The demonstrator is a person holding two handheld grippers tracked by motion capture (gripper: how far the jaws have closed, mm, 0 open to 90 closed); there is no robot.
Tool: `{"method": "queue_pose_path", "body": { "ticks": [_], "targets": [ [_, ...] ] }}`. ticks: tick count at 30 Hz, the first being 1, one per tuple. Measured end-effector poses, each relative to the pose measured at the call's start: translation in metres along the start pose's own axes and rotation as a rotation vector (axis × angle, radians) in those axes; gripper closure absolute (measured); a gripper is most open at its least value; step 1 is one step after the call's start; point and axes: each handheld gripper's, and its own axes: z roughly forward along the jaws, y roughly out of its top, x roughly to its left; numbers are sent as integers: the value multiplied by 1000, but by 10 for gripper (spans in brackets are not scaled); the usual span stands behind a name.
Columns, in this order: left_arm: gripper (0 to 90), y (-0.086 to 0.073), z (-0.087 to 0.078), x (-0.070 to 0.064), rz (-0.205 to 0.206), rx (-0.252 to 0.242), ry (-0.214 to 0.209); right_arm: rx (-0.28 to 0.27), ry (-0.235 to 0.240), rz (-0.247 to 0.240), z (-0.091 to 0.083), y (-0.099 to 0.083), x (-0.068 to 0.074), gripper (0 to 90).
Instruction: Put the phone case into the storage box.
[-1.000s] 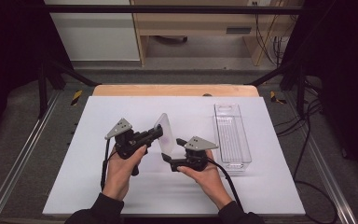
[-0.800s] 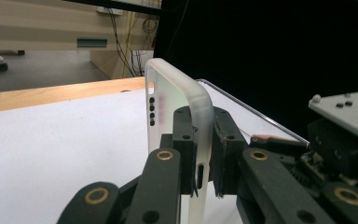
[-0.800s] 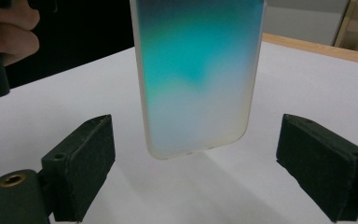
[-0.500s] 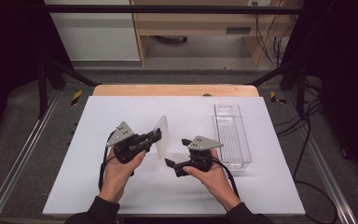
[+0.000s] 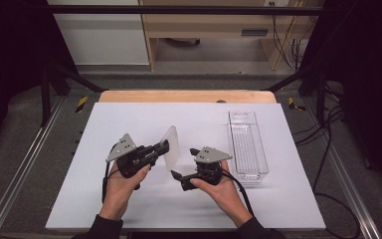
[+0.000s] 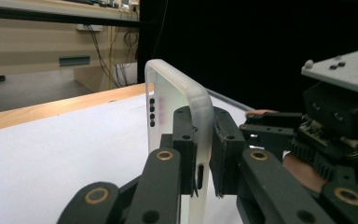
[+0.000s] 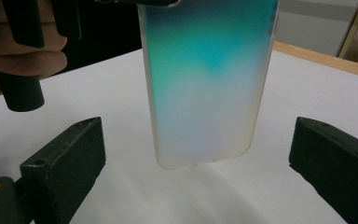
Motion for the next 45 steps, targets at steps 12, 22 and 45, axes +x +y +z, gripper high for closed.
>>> {"method": "queue_pose_path", "body": {
  "ticks": [12, 22, 45],
  "targets": [
    [815, -10, -7, -4, -6, 27, -13, -26, -16, 15, 14, 9, 5, 47],
    [815, -11, -5, -12, -7, 19, -47, -15, -15, 24, 16, 10, 0, 44],
    [815, -15, -3, -12, -32, 8, -95, -29, -5, 67, 24, 14, 4, 69]
  ]
}}
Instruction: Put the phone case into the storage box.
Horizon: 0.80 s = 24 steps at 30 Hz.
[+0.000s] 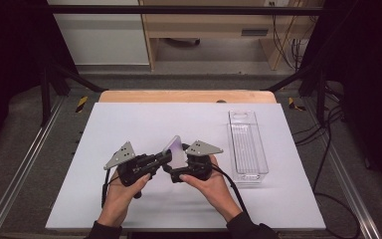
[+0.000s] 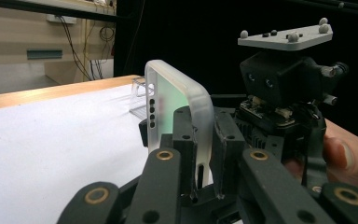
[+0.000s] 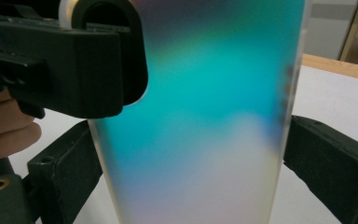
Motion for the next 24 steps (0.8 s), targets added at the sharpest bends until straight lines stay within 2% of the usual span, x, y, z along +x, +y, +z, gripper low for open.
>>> {"method": "queue_pose_path", "body": {
  "ticks": [9, 17, 21, 23, 24],
  "targets": [
    [815, -1, 0, 1, -4, 13, 5, -4, 8, 19, 1, 0, 1, 142],
    [814, -1, -2, 3, -10, 9, 4, -4, 4, 19, 2, 0, 4, 161],
    [812, -1, -3, 4, -13, -1, -3, 2, 1, 36, 1, 1, 5, 168],
    [792, 0, -5, 5, -17, -14, 6, -1, -6, 36, 1, 1, 6, 170],
    [752, 1, -7, 6, -25, -26, 17, 0, -8, 39, 0, 1, 6, 170]
  ]
}}
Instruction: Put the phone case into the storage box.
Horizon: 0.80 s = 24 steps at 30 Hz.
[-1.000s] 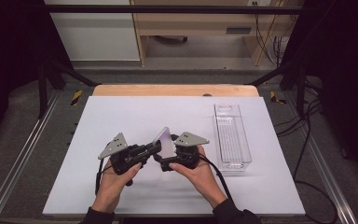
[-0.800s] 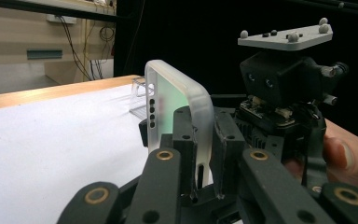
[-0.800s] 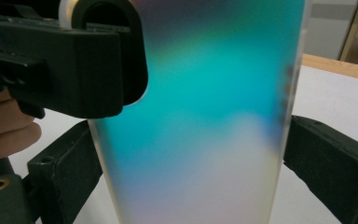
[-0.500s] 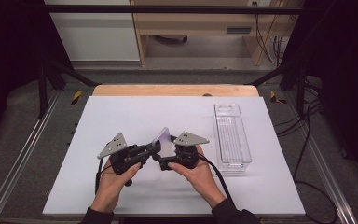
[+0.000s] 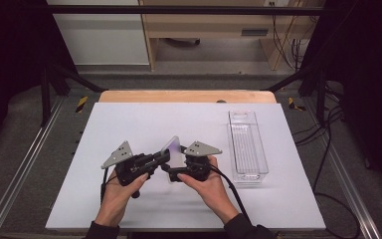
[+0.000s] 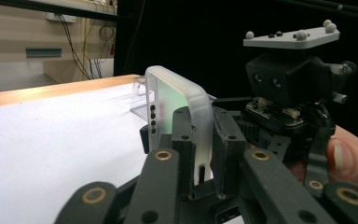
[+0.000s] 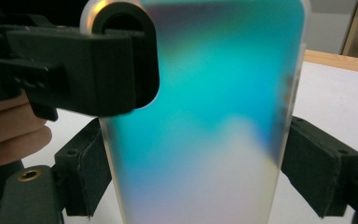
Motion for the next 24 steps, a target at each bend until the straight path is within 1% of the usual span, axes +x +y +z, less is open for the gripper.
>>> {"method": "queue_pose_path", "body": {
  "ticks": [2, 4, 5, 7, 8, 10, 12, 14, 16, 17, 18, 20, 22, 24],
  "targets": [
    [670, 3, -7, 4, -13, -42, 23, 0, -6, 7, -1, 0, -1, 171],
    [612, 6, -15, 8, -18, -79, 66, 3, -30, 0, -2, 0, -3, 171],
    [579, 7, -20, 11, -13, -85, 89, 3, -33, 7, -2, 0, -4, 171],
    [558, 8, -27, 15, -29, -114, 100, 2, -42, 14, -3, 1, -7, 172],
    [541, 9, -30, 17, -30, -122, 114, 2, -46, 12, -3, 1, -8, 172],
    [503, 10, -34, 19, -22, -125, 149, 7, -61, 9, -3, 1, -9, 172],
    [454, 10, -36, 20, 0, -110, 193, 12, -71, 7, -3, 0, -10, 172],
    [397, 9, -37, 21, 12, -86, 234, 19, -77, 4, -4, 0, -10, 172],
    [355, 7, -37, 22, 33, -65, 265, 21, -83, 4, -5, 0, -10, 172],
    [322, 7, -37, 22, 45, -54, 289, 21, -87, 2, -5, 0, -10, 172],
    [272, 6, -37, 22, 51, -48, 304, 22, -92, 0, -6, 0, -10, 172],
    [236, 4, -38, 23, 72, -32, 324, 22, -98, -1, -7, 1, -10, 172],
    [180, 3, -38, 23, 96, -11, 360, 21, -102, 1, -9, 2, -11, 172],
    [142, 1, -39, 24, 107, 0, 381, 20, -106, 4, -10, 3, -12, 172]
  ]
}}
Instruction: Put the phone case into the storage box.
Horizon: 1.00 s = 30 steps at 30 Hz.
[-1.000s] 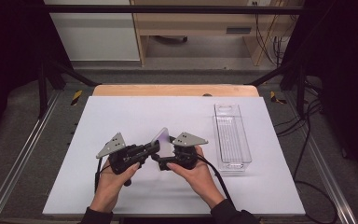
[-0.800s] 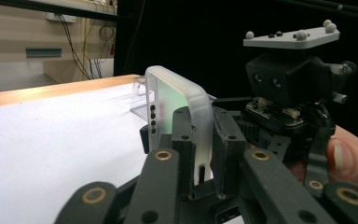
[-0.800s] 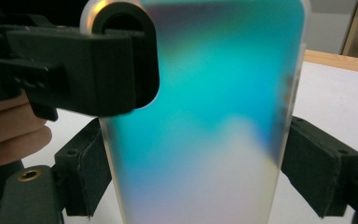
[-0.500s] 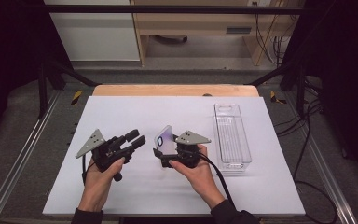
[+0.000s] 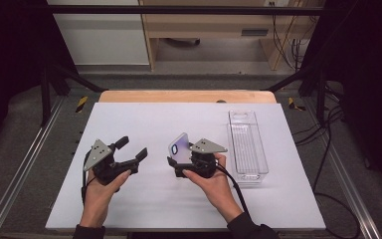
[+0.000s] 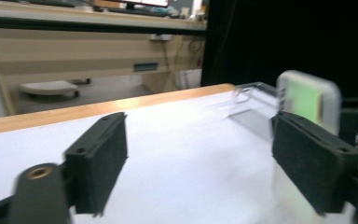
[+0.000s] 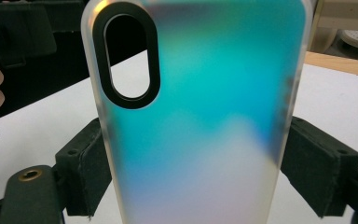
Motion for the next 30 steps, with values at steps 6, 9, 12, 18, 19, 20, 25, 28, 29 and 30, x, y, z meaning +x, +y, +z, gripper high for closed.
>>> {"method": "queue_pose_path", "body": {
  "ticks": [6, 9, 12, 18, 19, 20, 25, 28, 29, 30],
  "targets": [
    [84, -7, -1, 3, 11, 20, 36, -1, -21, 12, -4, 2, -4, 173],
    [68, -11, -3, 3, 29, 26, 53, -6, -26, 21, -7, 4, -7, 173],
    [62, -16, -7, 4, 38, 30, 65, -7, -37, 29, -10, 7, -9, 173],
    [56, -29, -19, 7, 36, 34, 95, -12, -58, 45, -19, 15, -16, 173],
    [56, -32, -21, 7, 32, 35, 100, -12, -64, 44, -20, 18, -17, 173],
    [55, -35, -23, 7, 31, 37, 105, -12, -69, 43, -21, 21, -18, 173],
    [49, -44, -32, 3, 24, 45, 117, -11, -89, 44, -28, 36, -25, 173],
    [45, -48, -36, 1, 35, 41, 125, -13, -103, 42, -30, 47, -29, 173],
    [45, -50, -36, 1, 24, 31, 126, -12, -111, 35, -31, 50, -30, 173],
    [45, -51, -36, 2, 26, 33, 126, -13, -116, 34, -32, 53, -31, 173]
  ]
}}
